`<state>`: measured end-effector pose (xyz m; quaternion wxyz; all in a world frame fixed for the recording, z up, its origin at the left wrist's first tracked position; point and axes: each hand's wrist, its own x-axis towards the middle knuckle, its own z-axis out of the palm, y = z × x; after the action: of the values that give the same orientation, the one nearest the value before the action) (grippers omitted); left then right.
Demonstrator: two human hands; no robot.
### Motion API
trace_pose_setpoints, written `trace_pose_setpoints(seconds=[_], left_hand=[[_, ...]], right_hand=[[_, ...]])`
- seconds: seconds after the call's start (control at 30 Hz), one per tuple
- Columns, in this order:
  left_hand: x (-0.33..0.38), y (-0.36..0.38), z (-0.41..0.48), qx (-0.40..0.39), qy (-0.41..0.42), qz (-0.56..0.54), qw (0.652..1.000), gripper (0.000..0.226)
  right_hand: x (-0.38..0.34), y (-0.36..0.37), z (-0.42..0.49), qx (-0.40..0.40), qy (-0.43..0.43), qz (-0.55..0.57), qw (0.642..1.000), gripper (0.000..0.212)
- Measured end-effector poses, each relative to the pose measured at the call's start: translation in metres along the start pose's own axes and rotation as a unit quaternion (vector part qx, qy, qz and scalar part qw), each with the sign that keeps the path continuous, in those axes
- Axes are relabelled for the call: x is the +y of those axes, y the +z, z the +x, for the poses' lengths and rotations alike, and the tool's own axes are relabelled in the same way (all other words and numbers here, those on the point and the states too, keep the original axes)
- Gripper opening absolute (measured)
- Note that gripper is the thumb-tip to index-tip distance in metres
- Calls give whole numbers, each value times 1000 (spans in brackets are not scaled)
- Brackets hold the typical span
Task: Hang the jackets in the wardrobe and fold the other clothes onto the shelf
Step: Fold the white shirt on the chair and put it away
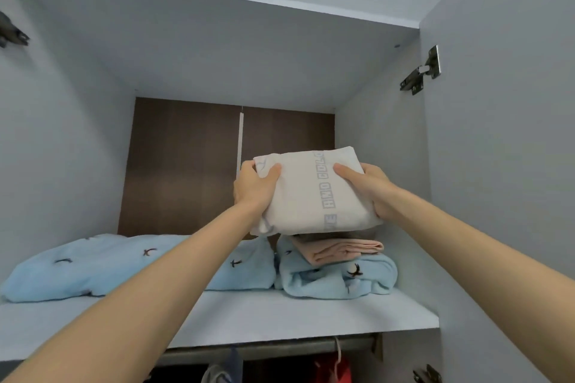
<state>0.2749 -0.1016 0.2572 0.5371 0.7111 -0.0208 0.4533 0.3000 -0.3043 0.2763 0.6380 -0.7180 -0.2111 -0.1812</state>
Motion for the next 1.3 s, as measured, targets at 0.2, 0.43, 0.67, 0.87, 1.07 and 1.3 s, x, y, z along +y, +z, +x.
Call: trace_pose_setpoints(seconds=[0.2, 0.43, 0.67, 0.87, 1.07, 1.3], left_hand=[[-39, 51, 65, -31, -19, -34, 999, 46], [-67, 100, 112, -48, -45, -16, 998, 43], [-93, 120, 117, -202, -88, 187, 957, 60], [-86, 122, 118, -169, 163, 360, 903, 45], [-104, 142, 113, -331, 111, 299, 888, 49], [-114, 138, 98, -351, 64, 310, 881, 47]], right_hand=[[26, 3, 76, 42, -39, -96, 994, 27], [57, -8, 145, 59, -14, -267, 962, 50], [104, -9, 168, 54, 35, -351, 934, 69], [96, 6, 175, 67, -49, -395, 915, 45], [122, 28, 160, 12, -38, -512, 858, 52], [128, 34, 147, -24, -18, -519, 854, 35]])
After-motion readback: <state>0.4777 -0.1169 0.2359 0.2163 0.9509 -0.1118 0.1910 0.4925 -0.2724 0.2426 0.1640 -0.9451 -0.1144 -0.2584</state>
